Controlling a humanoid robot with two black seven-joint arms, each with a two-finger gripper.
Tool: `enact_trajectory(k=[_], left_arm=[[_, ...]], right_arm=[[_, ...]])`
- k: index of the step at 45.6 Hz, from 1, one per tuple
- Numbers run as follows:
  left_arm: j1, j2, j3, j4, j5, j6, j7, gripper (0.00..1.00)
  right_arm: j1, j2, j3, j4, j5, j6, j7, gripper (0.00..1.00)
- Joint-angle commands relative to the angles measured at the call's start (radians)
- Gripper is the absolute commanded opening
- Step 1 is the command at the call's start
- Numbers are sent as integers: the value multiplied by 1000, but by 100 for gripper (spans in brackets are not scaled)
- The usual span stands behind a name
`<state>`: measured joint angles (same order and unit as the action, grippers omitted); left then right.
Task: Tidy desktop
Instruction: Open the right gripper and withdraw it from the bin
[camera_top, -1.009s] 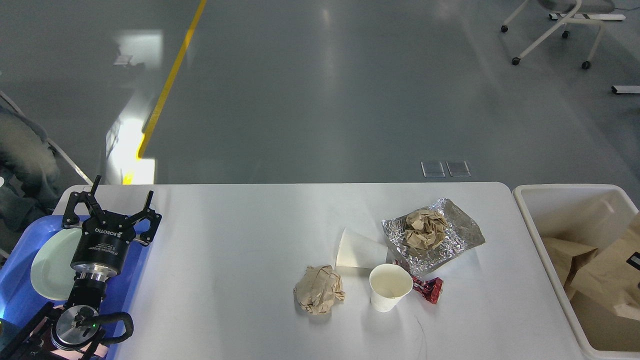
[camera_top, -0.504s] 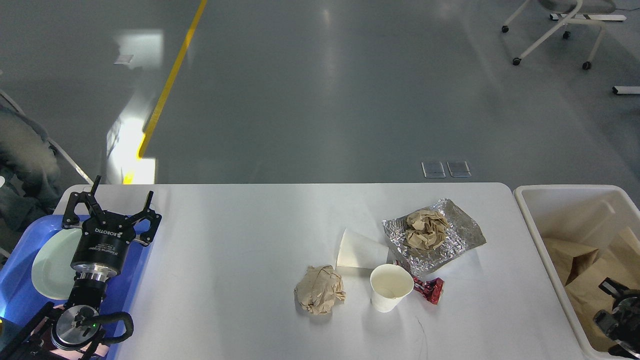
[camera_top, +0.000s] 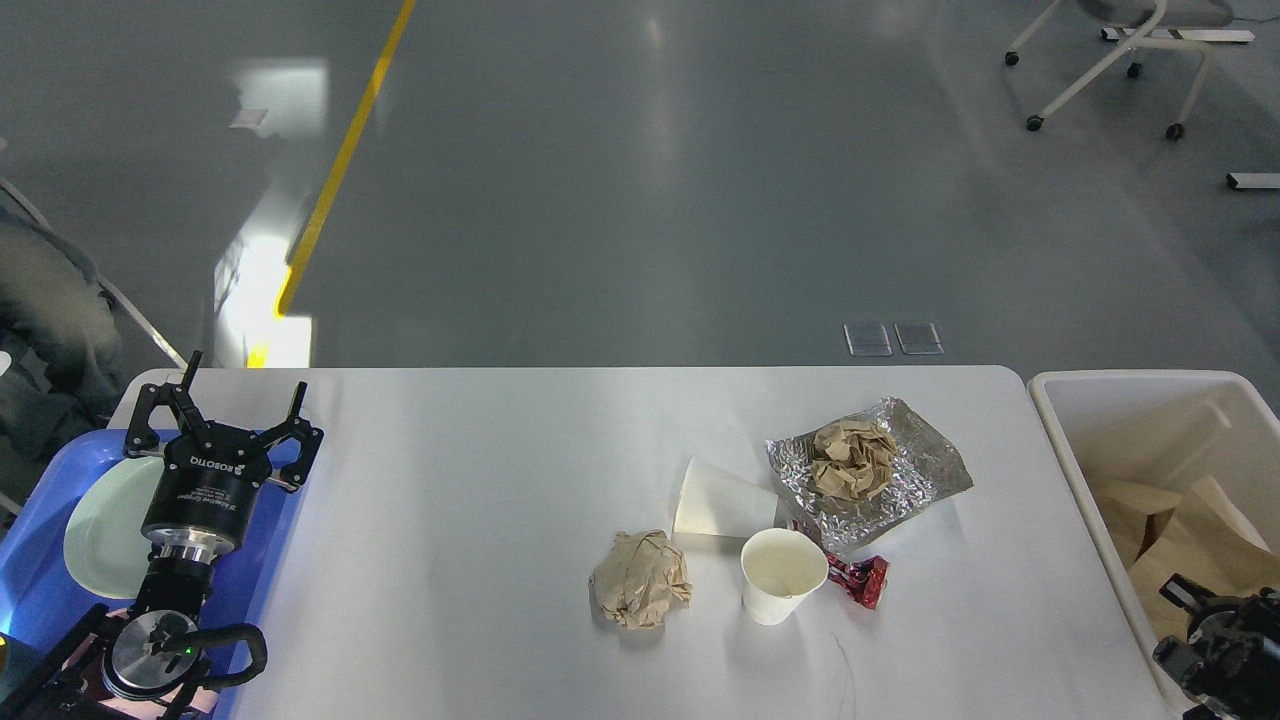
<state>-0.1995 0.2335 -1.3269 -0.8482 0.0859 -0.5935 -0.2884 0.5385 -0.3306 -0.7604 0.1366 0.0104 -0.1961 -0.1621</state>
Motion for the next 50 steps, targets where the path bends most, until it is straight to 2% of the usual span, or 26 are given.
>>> enact_trajectory(k=[1,19,25,29,36,40,50], left_arm=[[0,0,0,0,0,1,0,97],[0,0,0,0,0,1,0,97],[0,1,0,0,0,0,0,97],[-1,0,0,0,0,1,0,97],[-1,1,0,0,0,0,0,97],[0,0,0,0,0,0,0,97],[0,0,0,0,0,1,0,97]], right_arm=[[6,-2,-2,3,-1,-26,1,100],[18,-8,-10,17,-20,-13,3,100],[84,-42,-26,86,-24,33,6,100],[227,-149,-49,242,-108,147,6,100],[417,-226,-74,409,-289,253,-2,100],[549,-280,-109,495,-345,368,-2,100],[903,-249,-290,661,-339,674,-4,100]])
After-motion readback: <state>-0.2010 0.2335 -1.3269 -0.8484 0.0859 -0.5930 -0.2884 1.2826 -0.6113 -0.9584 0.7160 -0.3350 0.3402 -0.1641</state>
